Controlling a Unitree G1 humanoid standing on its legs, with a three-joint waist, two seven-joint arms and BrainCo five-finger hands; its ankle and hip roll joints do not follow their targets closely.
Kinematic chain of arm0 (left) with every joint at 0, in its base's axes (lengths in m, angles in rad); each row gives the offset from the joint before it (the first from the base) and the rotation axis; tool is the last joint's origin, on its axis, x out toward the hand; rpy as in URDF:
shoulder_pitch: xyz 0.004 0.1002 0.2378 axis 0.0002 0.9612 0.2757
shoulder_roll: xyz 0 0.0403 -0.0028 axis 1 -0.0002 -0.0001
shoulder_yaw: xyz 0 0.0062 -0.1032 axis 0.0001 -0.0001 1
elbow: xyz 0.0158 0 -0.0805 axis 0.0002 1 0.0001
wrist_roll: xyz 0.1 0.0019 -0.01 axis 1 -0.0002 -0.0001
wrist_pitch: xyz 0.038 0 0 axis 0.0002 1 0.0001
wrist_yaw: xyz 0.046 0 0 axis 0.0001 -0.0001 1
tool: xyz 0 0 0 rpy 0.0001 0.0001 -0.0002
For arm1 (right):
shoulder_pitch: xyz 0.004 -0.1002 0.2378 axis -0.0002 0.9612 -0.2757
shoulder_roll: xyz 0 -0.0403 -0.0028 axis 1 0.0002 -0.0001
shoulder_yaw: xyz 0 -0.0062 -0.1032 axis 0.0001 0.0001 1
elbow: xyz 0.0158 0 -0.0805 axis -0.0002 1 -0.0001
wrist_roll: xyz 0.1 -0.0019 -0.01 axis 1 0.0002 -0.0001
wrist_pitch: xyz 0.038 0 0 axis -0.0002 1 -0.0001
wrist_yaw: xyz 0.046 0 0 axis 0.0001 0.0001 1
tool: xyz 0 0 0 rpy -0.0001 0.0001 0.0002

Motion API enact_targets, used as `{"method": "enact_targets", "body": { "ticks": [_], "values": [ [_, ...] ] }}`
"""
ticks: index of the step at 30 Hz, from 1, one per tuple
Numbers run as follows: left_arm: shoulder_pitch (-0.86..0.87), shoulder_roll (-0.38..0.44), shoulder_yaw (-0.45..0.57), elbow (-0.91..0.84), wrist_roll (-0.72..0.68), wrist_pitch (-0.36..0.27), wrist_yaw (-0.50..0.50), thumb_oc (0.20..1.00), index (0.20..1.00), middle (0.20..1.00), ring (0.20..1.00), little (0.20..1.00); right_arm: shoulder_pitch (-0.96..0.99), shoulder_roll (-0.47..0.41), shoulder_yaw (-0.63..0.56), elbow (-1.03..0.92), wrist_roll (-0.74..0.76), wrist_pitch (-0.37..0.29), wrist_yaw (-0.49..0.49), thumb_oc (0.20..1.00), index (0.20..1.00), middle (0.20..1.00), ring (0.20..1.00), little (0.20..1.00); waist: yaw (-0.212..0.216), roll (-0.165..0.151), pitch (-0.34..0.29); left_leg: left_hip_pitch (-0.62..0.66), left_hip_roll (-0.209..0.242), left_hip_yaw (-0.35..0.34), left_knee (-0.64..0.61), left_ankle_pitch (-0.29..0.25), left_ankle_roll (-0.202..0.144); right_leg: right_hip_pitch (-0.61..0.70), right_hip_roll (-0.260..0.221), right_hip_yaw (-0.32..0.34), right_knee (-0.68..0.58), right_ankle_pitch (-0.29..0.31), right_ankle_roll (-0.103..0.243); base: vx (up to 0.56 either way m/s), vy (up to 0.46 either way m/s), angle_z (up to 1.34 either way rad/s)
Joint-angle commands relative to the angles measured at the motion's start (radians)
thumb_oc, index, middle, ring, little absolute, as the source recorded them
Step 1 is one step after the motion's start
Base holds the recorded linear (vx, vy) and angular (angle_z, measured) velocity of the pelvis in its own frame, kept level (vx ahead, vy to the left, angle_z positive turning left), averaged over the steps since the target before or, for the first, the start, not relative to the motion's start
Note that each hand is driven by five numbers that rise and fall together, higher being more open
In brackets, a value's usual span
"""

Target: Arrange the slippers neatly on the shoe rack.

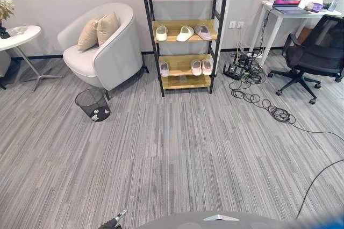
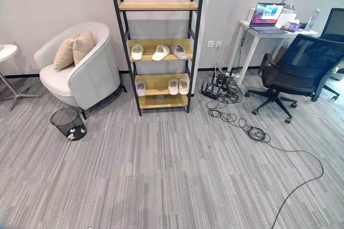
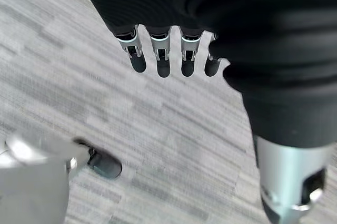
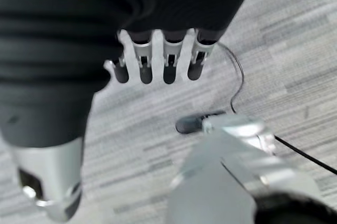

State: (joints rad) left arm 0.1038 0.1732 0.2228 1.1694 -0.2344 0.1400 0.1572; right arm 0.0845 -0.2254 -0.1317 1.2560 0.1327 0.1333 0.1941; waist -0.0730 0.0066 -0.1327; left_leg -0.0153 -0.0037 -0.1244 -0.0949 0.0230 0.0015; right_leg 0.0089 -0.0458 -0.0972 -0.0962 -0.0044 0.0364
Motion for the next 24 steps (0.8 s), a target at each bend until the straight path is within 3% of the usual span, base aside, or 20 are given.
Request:
{"method": "enact_targets", "body": {
  "ticks": [1,10,15,16,17,18,19,20,21,22,24],
  "values": [
    [-0.028,-0.029,0.034,0.021,0.051,-0.034,-0.033,1.000,1.000,1.000,1.000,1.000,-0.031,0.008,-0.033,0.028,0.009,-0.050,0.003,1.000,1.000,1.000,1.000,1.000,0.012,-0.009,-0.001,0.023,0.018,0.002,0.008,-0.041,0.006,-0.026,-0.039,-0.017,0.010,0.055,0.043,0.00,0.000,0.00],
    [-0.041,-0.085,-0.087,0.019,0.066,-0.059,-0.098,1.000,1.000,1.000,1.000,1.000,-0.037,0.046,-0.023,-0.009,0.028,-0.067,-0.069,1.000,1.000,1.000,1.000,1.000,0.004,0.004,0.017,0.027,0.029,0.013,0.008,-0.047,-0.003,-0.041,-0.029,-0.012,0.019,0.050,0.034,0.02,-0.060,0.00],
    [-0.052,-0.100,-0.195,-0.051,0.117,-0.095,-0.115,1.000,1.000,1.000,1.000,1.000,-0.019,0.078,0.009,-0.070,-0.005,-0.106,-0.206,1.000,1.000,1.000,1.000,1.000,-0.003,0.028,0.042,0.027,0.053,0.029,0.017,-0.059,-0.023,-0.107,-0.008,0.007,0.115,-0.003,-0.005,0.04,-0.128,-0.03],
    [-0.054,-0.098,-0.198,-0.063,0.118,-0.100,-0.114,1.000,1.000,1.000,1.000,1.000,-0.019,0.081,0.016,-0.084,-0.014,-0.111,-0.227,1.000,1.000,1.000,1.000,1.000,-0.002,0.028,0.049,0.014,0.052,0.033,0.052,-0.077,-0.027,-0.121,-0.005,0.014,0.138,-0.015,-0.012,0.03,-0.153,-0.10],
    [-0.057,-0.090,-0.205,-0.074,0.128,-0.101,-0.117,1.000,1.000,1.000,1.000,1.000,-0.012,0.086,0.029,-0.107,-0.027,-0.113,-0.257,1.000,1.000,1.000,1.000,1.000,-0.001,0.022,0.062,-0.032,0.040,0.039,0.182,-0.142,-0.041,-0.138,-0.012,0.030,0.174,-0.035,-0.027,0.12,-0.264,-0.06],
    [-0.066,-0.081,-0.226,-0.070,0.161,-0.107,-0.113,1.000,1.000,1.000,1.000,1.000,0.006,0.094,0.045,-0.129,-0.052,-0.102,-0.293,1.000,1.000,1.000,1.000,1.000,-0.009,0.008,0.083,-0.160,0.021,0.067,0.450,-0.149,-0.069,-0.120,-0.036,0.015,0.193,-0.051,-0.038,0.15,-0.264,0.27],
    [-0.068,-0.081,-0.226,-0.074,0.167,-0.109,-0.113,1.000,1.000,1.000,1.000,1.000,0.007,0.097,0.050,-0.135,-0.058,-0.099,-0.302,1.000,1.000,1.000,1.000,1.000,-0.012,0.009,0.090,-0.208,0.016,0.072,0.550,-0.129,-0.071,-0.116,-0.037,0.003,0.198,-0.057,-0.043,0.21,-0.219,0.65],
    [-0.074,-0.078,-0.229,-0.085,0.179,-0.110,-0.111,1.000,1.000,1.000,1.000,1.000,-0.005,0.108,0.053,-0.149,-0.063,-0.090,-0.316,1.000,1.000,1.000,1.000,1.000,-0.001,0.007,0.108,-0.285,-0.021,0.053,0.621,-0.095,-0.065,-0.109,-0.039,-0.003,0.201,-0.069,-0.043,0.12,-0.081,0.68],
    [-0.074,-0.078,-0.229,-0.084,0.179,-0.110,-0.111,1.000,1.000,1.000,1.000,1.000,-0.005,0.108,0.053,-0.149,-0.063,-0.090,-0.316,1.000,1.000,1.000,1.000,1.000,-0.003,0.010,0.108,-0.289,-0.020,0.051,0.628,-0.099,-0.065,-0.109,-0.037,-0.005,0.202,-0.071,-0.043,0.25,-0.044,0.44],
    [-0.071,-0.079,-0.236,-0.072,0.196,-0.114,-0.108,1.000,1.000,1.000,1.000,1.000,-0.023,0.123,0.068,-0.154,-0.068,-0.079,-0.329,1.000,1.000,1.000,1.000,1.000,0.017,0.018,0.111,-0.350,-0.060,0.030,0.530,-0.098,-0.050,-0.095,-0.025,-0.004,0.196,-0.098,-0.046,0.32,0.018,0.11],
    [-0.062,-0.083,-0.245,-0.050,0.202,-0.117,-0.100,1.000,1.000,1.000,1.000,1.000,-0.045,0.140,0.093,-0.141,-0.067,-0.071,-0.340,1.000,1.000,1.000,1.000,1.000,0.045,0.032,0.119,-0.372,-0.068,0.005,0.413,-0.026,-0.044,-0.041,-0.004,0.001,0.190,-0.133,-0.046,0.43,0.049,0.14]
  ]
}}
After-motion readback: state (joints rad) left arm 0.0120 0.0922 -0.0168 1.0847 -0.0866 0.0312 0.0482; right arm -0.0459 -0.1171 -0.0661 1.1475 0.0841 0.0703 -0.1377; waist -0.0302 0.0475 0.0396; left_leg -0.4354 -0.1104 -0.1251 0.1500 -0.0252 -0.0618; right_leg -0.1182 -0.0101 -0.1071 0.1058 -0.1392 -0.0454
